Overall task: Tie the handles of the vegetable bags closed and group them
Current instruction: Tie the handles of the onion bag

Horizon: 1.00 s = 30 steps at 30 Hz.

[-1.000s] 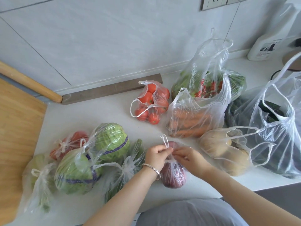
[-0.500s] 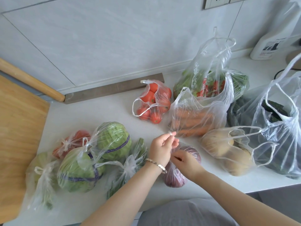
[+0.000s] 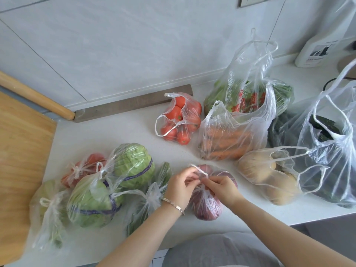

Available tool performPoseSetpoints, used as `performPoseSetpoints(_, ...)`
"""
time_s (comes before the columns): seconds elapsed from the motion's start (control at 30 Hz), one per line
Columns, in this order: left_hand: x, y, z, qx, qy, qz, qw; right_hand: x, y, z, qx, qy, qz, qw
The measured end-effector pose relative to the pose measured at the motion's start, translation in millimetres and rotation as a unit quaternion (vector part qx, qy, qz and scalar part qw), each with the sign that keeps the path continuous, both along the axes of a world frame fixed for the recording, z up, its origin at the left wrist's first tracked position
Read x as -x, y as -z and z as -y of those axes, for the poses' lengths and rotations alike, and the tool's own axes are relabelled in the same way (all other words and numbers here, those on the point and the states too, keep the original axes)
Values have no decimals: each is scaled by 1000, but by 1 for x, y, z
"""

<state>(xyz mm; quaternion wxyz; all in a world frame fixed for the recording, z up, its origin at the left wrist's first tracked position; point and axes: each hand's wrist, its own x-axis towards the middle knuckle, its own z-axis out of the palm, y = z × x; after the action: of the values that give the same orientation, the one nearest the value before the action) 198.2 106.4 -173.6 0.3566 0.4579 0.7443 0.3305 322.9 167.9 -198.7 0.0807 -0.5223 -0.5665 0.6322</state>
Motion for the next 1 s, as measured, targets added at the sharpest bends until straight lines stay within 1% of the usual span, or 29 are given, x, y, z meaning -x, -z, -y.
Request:
performPoseSetpoints(0.07, 3, 6, 5, -11, -4, -15, 1000, -1, 0, -1, 10, 11, -10, 1000)
performPoseSetpoints(0.23, 11, 12, 12, 27, -47, -3, 999, -4, 5, -3, 8, 41, -39, 998)
performPoseSetpoints(0.37, 19, 15, 18, 33, -132, 12, 991, -7, 9, -2, 9, 93, -44, 995)
performPoseSetpoints(0.4, 20, 17, 19, 45, -138, 5, 989, -7, 9, -3, 16, 96, -47, 994)
performPoseSetpoints(0.43, 21, 16, 19, 59, -125, -3, 990, -6, 8, -3, 24, 92, -46, 994)
performPoseSetpoints(0.53, 15, 9, 15, 86, -32, -26, 995, -3, 6, -5, 37, 66, -34, 997)
performPoseSetpoints(0.63, 6, -3, 0, 132, 25, 4, 991, -1, 3, -6, 45, 53, -31, 997)
performPoseSetpoints(0.67, 5, -3, -6, 151, 49, -3, 987, -1, 2, -7, 45, 49, -30, 997)
performPoseSetpoints(0.73, 4, -3, -16, 178, 95, -43, 978, -2, 1, -8, 46, 45, -31, 997)
performPoseSetpoints(0.83, 9, -9, -28, 190, 150, -88, 966, -3, 2, -8, 50, 37, -34, 997)
performPoseSetpoints(0.87, 12, -10, -32, 200, 183, -118, 955, -3, 2, -9, 55, 36, -38, 997)
performPoseSetpoints(0.93, 15, -13, -39, 233, 262, -198, 915, -4, 3, -9, 62, 36, -46, 996)
performPoseSetpoints(0.97, 15, -14, -42, 253, 294, -220, 895, -4, 3, -9, 62, 34, -47, 996)
performPoseSetpoints(1.0, 14, -14, -45, 270, 316, -223, 882, -4, 2, -9, 62, 32, -47, 996)
